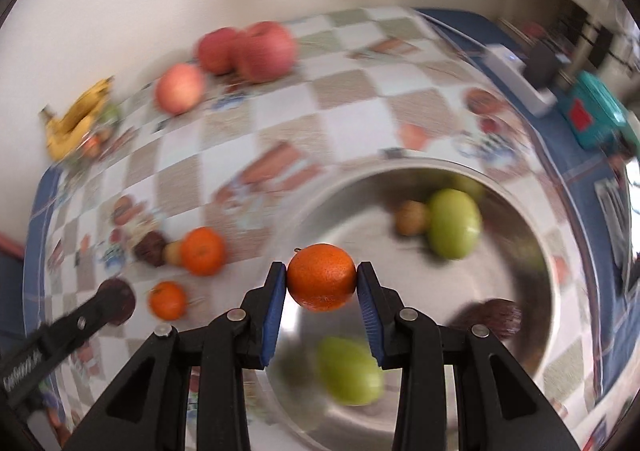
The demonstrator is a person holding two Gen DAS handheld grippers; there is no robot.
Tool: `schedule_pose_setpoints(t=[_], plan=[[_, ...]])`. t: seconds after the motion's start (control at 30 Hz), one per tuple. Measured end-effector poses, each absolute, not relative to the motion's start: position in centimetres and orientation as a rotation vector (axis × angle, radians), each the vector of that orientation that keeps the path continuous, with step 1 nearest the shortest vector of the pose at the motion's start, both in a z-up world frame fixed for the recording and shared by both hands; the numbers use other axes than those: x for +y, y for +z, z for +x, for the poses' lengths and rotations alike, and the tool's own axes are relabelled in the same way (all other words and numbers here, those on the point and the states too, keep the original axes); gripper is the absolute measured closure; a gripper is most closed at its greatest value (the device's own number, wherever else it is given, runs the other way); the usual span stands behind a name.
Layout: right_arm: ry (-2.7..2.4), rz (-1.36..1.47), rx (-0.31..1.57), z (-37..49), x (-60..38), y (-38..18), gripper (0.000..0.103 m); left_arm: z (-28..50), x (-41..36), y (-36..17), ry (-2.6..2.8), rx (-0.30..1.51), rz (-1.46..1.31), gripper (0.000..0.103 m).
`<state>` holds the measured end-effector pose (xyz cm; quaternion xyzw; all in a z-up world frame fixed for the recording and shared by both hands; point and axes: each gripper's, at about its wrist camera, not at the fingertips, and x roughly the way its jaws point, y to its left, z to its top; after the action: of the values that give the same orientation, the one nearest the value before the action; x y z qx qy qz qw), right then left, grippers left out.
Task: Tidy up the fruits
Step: 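Drop the orange into the steel bowl with the right tool while the left tool drops the date in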
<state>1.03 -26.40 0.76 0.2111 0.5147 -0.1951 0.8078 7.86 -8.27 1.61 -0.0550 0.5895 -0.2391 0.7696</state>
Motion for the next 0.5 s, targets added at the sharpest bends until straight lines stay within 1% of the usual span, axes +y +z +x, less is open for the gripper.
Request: schedule_pose_setpoints(t=[0.23, 0.4, 0.47, 0.5], plan=[[-0.512, 0.559, 1.098, -1.3, -30.8, 0.5, 0.065, 4.4, -13.1, 1.4, -0.667, 1.282, -0.004, 0.055], [-0.534, 0.578, 1.084, -2.4, -31.9, 1.0, 0.065, 3.0, -14.8, 1.1, -0.717, 1.282, 0.055, 0.053], [-0.532, 0.586, 1.082, -2.5, -31.9, 1.0, 0.065, 2.8, -15.0, 1.0, -0.716, 1.284, 0.067, 0.047], [-0.529, 0.593, 1.082, -2.5, -31.9, 1.0, 0.065, 2.9, -14.9, 1.0, -0.713, 1.285, 0.067, 0.046]])
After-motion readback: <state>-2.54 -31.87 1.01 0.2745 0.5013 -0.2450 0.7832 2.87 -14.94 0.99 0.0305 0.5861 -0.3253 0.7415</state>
